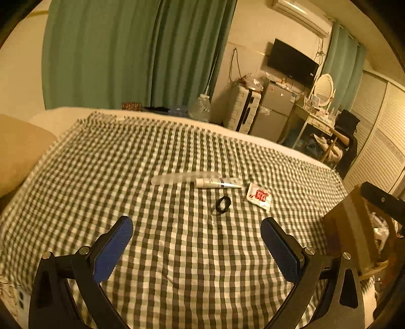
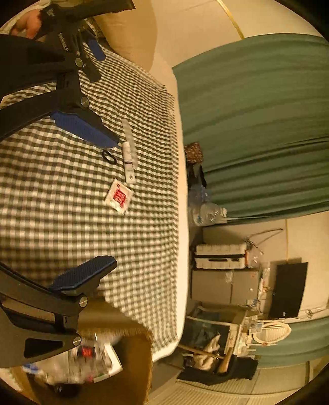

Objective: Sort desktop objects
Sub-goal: 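Move both tools back to the clear comb and red-printed sachet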

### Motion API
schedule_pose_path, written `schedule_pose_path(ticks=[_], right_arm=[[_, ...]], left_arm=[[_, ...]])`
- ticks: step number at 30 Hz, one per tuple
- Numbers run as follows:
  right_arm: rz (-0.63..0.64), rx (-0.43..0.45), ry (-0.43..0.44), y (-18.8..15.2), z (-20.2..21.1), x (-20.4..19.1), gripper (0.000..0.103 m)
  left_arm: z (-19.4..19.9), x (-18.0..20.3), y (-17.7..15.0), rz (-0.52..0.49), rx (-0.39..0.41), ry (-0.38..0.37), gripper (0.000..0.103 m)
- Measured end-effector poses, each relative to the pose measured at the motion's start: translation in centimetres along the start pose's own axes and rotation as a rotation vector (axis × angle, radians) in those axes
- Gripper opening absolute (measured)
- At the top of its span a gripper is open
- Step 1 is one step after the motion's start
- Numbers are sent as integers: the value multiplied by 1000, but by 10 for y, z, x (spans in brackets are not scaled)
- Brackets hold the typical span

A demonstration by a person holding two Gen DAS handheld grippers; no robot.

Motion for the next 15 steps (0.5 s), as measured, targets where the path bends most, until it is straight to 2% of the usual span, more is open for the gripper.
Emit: schedule_pose_path(ticks=[6, 11, 15], right_arm=[[4, -55, -25, -16, -72, -3, 89], [12, -94, -50, -24, -130, -5, 89], [-33, -144, -45, -30, -182, -6, 89]], left_arm=[[-67, -2, 1, -11, -36, -8, 103], [-131, -28, 17, 37, -62, 25, 103], [-168, -44, 33, -12, -40, 30, 103]])
Point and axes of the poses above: each gripper's, at about its wrist camera, not at the fingertips, and z roughly against the way its jaws point, x to its right, y to its top, the point moved 10 cm from there along -z, roughly the way its jaws point, and after that the axes turned 12 degrees about z, right-handed, at the moved point
